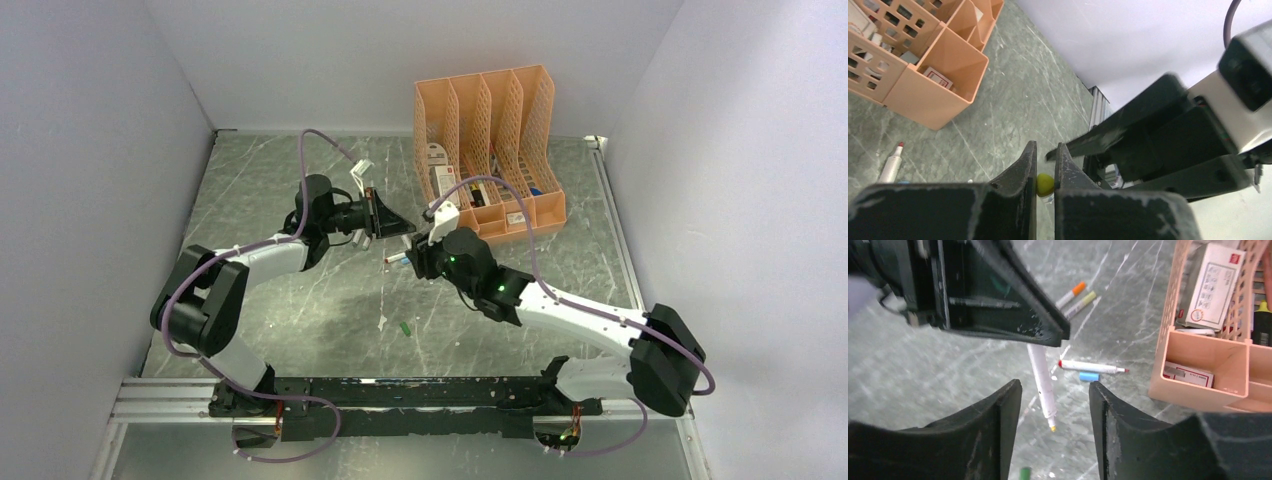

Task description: Insert the pens into the pen caps

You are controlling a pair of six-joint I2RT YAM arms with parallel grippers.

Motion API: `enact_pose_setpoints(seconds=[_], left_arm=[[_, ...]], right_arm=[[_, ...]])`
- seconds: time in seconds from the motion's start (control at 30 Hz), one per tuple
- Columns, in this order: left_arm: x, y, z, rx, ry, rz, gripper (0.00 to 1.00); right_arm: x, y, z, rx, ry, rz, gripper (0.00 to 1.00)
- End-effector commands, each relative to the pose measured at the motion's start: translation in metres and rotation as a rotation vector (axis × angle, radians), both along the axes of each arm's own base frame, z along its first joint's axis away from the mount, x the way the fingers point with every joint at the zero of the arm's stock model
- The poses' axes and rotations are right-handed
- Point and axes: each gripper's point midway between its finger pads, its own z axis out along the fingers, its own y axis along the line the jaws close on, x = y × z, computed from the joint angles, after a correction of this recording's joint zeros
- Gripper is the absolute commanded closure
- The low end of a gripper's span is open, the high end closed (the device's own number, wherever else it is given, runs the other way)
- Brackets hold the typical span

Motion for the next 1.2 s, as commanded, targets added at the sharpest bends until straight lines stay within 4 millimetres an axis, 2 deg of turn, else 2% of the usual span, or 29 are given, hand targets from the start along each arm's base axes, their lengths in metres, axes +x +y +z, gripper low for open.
enact_pose_setpoints(seconds=[0.0,0.1,0.17,0.27,0.33,0.43,0.5,0.6,0.73,0.87,1.03,1.17], left_arm=[[0.01,0.012,0.039,-0.061,-0.289,0.141,0.93],[0.012,0.022,0.059,-0.122,-0.441,0.229,0.93],[0.009,0.025,0.072,-0.165,-0.536,0.272,0.93],[0.006,0.024,0.086,-0.188,-0.667,0.312,0.93],[0.004,0.021,0.095,-0.191,-0.744,0.331,0.93],[0.003,0.015,0.101,-0.168,-0.84,0.356,0.93],[0.0,0.012,0.102,-0.149,-0.915,0.378,0.93],[-0.006,0.007,0.099,-0.145,-0.983,0.384,0.93],[-0.02,0.003,0.092,-0.179,-1.028,0.367,0.93],[-0.031,0.0,0.092,-0.21,-1.062,0.345,0.93],[-0.04,-0.006,0.09,-0.197,-1.09,0.321,0.93],[-0.044,-0.011,0.086,-0.17,-1.104,0.292,0.93]], right_arm=[[0.0,-0.023,0.043,0.26,-0.012,-0.152,0.46],[-0.009,-0.036,0.065,0.525,0.04,-0.216,0.31],[-0.013,-0.046,0.068,0.735,0.121,-0.258,0.27],[-0.022,-0.056,0.07,1.104,0.267,-0.233,0.32],[-0.026,-0.063,0.064,1.345,0.411,-0.23,0.35],[-0.028,-0.065,0.052,1.549,0.591,-0.23,0.39],[-0.028,-0.062,0.042,1.628,0.709,-0.25,0.39],[-0.025,-0.058,0.039,1.694,0.766,-0.237,0.4],[-0.018,-0.058,0.048,1.787,0.749,-0.191,0.43],[-0.008,-0.046,0.045,1.806,0.787,-0.178,0.46],[0.002,-0.032,0.054,1.833,0.801,-0.13,0.48],[0.009,-0.025,0.061,1.837,0.802,-0.107,0.53]])
